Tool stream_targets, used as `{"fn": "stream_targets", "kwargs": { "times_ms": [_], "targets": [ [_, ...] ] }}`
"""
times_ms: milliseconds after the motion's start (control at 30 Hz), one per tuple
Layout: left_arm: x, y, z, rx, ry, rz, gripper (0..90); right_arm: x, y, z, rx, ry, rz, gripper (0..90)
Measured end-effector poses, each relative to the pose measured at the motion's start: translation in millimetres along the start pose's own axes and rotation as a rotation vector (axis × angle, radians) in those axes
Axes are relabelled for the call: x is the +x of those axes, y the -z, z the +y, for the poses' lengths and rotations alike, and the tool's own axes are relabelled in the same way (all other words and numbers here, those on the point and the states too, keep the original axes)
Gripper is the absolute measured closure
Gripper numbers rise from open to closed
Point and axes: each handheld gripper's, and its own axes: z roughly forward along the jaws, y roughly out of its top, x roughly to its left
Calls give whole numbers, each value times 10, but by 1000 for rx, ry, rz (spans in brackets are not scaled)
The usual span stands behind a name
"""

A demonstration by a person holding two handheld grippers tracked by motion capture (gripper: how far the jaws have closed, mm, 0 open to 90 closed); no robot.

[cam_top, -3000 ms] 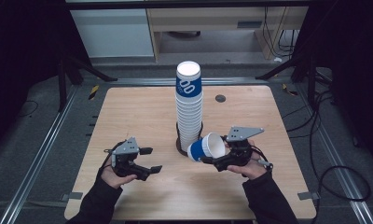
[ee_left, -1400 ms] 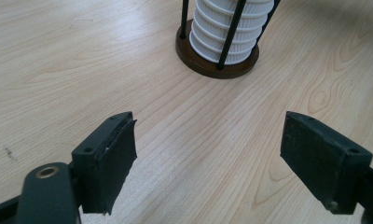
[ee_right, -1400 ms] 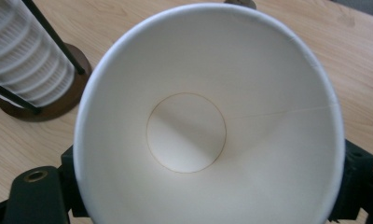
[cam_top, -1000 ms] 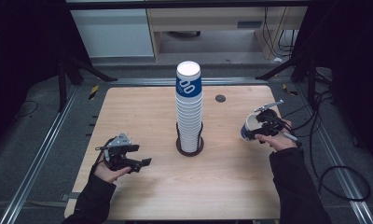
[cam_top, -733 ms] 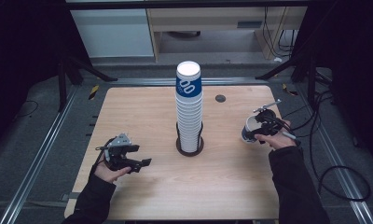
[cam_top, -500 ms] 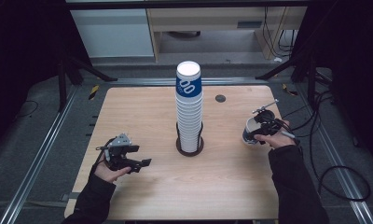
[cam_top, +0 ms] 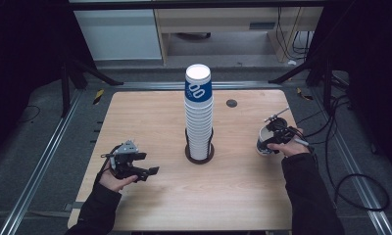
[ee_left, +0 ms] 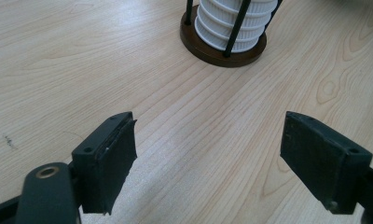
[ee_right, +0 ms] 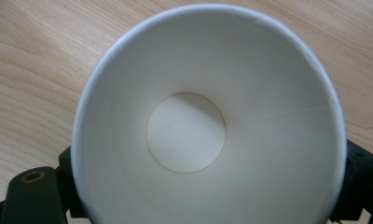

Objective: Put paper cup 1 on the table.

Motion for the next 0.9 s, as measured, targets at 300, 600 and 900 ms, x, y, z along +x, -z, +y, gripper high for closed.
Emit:
{"fn": "stream_targets", "kwargs": {
  "times_ms": [300,600,900],
  "targets": [
    [-3,-5,-1,1,-2,-2,174,8,-48,-13,26,18,5,141],
    [-2,0,0,-1,-2,-2,174,14,-73,-18,20,18,14,75],
    [-2,8,2,-6,-2,-1,173,28,25,-38,-42,13,20,52]
  ]
}}
